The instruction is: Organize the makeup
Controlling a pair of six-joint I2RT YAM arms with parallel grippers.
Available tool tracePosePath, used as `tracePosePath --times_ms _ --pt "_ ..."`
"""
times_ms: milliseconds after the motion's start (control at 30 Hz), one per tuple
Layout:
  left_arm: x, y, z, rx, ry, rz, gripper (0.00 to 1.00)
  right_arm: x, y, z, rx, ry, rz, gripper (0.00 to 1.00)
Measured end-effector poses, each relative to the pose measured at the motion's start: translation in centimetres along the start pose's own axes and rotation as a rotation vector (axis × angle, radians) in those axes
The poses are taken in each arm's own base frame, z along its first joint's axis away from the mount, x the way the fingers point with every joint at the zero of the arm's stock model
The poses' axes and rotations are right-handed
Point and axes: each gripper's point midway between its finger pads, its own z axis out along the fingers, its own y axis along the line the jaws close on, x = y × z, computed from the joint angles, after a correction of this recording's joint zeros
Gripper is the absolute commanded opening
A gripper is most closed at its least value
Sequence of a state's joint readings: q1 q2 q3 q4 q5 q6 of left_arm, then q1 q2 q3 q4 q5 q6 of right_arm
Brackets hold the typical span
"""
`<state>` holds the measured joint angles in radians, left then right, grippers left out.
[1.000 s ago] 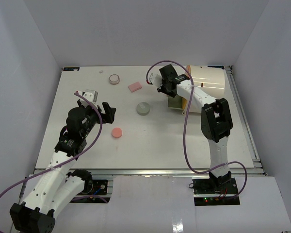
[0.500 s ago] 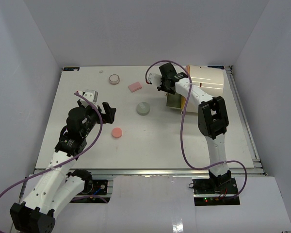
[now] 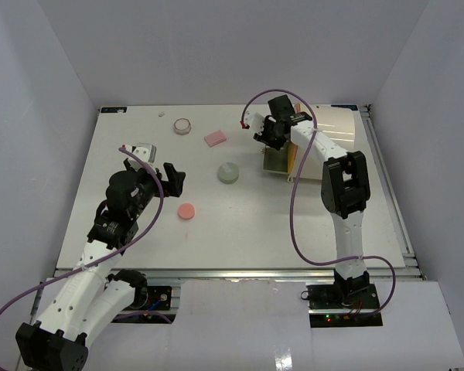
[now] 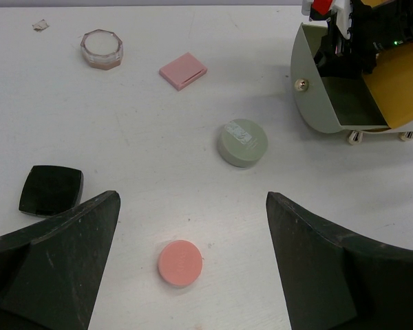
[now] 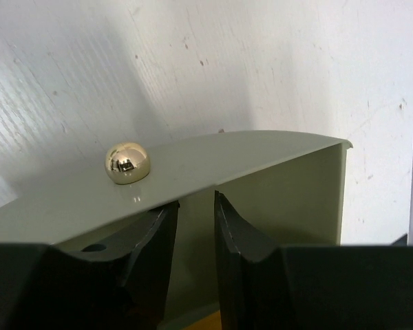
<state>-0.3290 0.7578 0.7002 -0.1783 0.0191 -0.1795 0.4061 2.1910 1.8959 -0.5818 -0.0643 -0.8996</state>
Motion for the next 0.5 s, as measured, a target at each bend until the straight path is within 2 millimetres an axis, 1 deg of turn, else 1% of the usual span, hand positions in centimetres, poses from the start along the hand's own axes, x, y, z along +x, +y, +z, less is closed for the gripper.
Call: tracePosePath --times_ms 100,300,500 --pt "0.0 0.0 0.0 0.0 0.0 0.0 0.98 -0.2 0.0 0.1 -0.02 -0.039 0.012 0.38" --pt "0.0 0.0 0.0 0.001 0.0 0.0 0.98 -1.2 1.0 0.3 -0.071 -0.105 0.02 0.39" --pt "0.0 0.0 0.0 0.001 0.0 0.0 0.98 -1.3 1.3 0.3 -0.091 -0.136 0.028 0.4"
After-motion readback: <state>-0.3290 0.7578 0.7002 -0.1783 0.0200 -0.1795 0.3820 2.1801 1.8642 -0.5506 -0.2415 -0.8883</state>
